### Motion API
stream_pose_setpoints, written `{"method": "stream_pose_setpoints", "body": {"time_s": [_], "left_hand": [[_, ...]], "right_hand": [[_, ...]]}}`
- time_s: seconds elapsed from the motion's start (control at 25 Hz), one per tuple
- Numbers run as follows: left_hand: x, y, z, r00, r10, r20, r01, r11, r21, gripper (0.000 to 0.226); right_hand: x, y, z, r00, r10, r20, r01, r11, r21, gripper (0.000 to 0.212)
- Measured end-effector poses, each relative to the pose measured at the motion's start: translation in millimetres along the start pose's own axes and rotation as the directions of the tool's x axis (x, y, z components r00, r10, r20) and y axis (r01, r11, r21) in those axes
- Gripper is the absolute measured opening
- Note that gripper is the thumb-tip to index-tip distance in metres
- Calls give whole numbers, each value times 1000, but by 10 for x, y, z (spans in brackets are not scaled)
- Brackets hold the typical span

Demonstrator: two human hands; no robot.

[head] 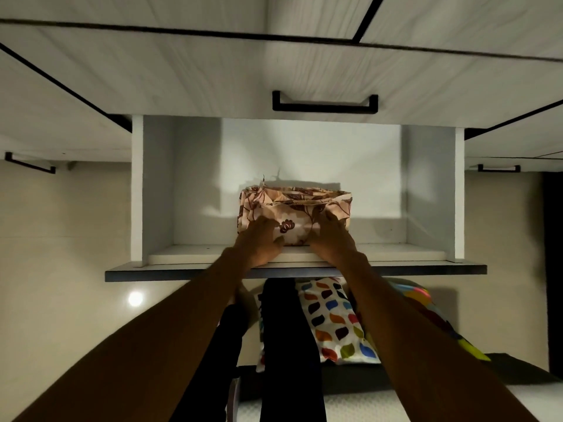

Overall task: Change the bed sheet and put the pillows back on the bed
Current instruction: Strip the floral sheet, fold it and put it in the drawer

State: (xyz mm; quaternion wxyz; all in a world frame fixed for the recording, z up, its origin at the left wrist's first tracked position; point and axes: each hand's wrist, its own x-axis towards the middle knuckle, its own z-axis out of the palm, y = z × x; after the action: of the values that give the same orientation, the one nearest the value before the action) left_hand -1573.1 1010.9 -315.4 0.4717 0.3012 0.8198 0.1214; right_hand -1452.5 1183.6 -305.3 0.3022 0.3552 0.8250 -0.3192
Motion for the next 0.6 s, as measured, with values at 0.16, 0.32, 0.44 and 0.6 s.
{"method": "stream_pose_setpoints", "body": {"time_s": [0.16,0.32,0.44,0.6], "left_hand": [[-695,-111,-307,973,229,-39,-229,973,-18,41],[-1131,-287,-440,952,305,-3,-303,947,104,41],[-1210,-361,-408,949,299,-100,-279,945,172,42],[-1198,-411,-326,929,334,-162,-307,936,171,34]], "right_hand": [[-636,-55,-163,985,-138,-108,134,990,-46,37],[-1211,192,-285,970,-223,-99,200,959,-200,43],[-1352,382,-236,959,-197,-206,140,955,-262,40],[-1312,419,-105,943,-178,-280,99,957,-274,36]]}}
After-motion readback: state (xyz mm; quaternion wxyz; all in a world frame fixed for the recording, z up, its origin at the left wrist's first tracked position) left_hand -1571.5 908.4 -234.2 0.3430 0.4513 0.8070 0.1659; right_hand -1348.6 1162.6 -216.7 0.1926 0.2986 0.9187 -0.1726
